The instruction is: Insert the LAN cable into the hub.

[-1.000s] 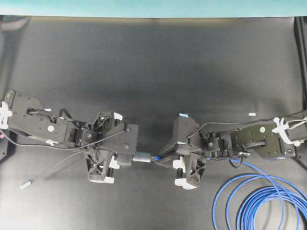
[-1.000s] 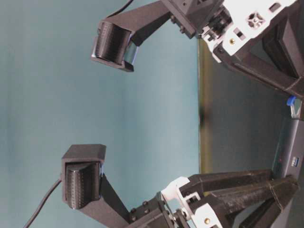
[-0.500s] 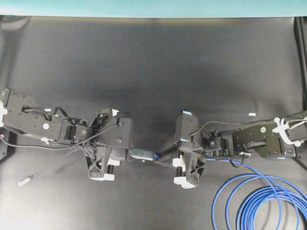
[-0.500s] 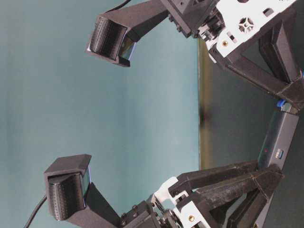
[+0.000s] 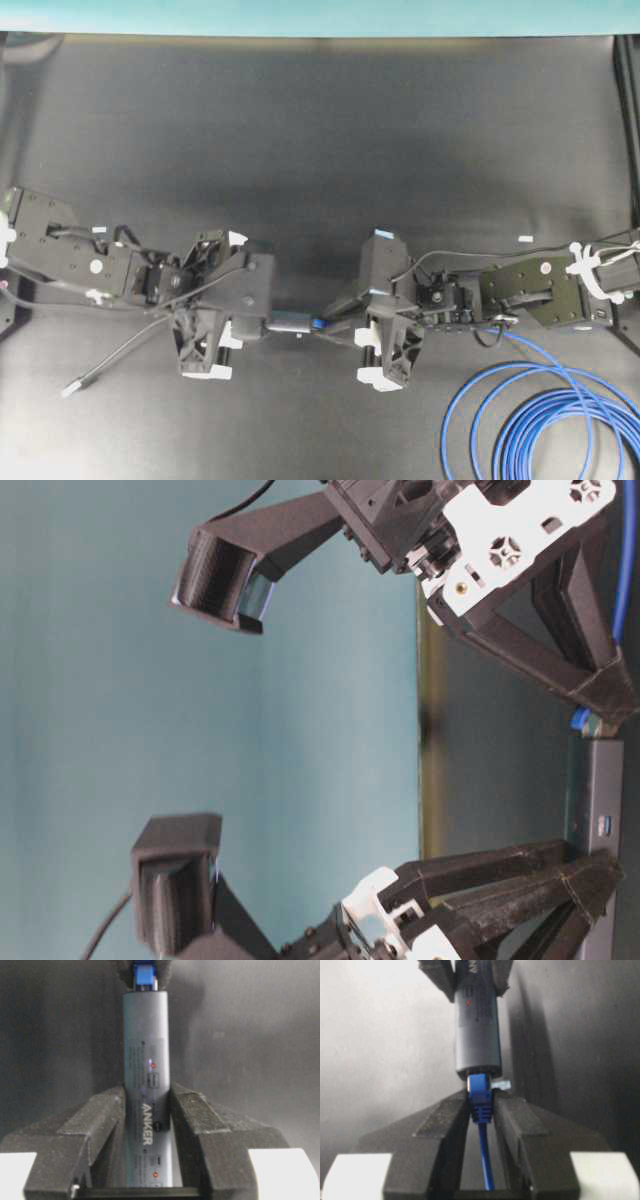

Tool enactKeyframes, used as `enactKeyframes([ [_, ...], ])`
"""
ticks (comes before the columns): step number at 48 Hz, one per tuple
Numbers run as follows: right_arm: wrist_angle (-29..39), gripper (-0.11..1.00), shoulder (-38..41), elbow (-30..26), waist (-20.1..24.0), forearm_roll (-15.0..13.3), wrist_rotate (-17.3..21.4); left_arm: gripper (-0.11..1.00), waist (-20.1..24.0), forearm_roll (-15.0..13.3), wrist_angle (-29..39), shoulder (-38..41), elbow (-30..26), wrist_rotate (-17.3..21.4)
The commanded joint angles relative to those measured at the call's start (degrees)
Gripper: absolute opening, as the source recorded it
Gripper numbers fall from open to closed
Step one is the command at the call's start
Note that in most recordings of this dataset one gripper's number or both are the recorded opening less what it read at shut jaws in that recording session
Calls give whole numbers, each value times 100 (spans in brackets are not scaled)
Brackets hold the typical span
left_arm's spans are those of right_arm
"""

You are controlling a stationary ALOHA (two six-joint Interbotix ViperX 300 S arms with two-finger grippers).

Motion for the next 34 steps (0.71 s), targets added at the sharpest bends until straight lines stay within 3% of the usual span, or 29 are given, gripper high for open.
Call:
enactKeyframes([
  [1,202,14,-79,-9,466,9,-35,28,-26,18,18,-97,-26,0],
  [4,264,19,-97,9,466,9,-35,28,-26,18,9,-97,-44,9],
  [12,290,68,-97,35,492,9,-26,28,-35,18,0,-79,-44,9],
  [16,290,84,-105,44,501,9,-26,28,-18,18,9,-88,-9,9],
  [34,334,84,-281,360,519,9,44,28,35,18,-9,-79,35,26],
])
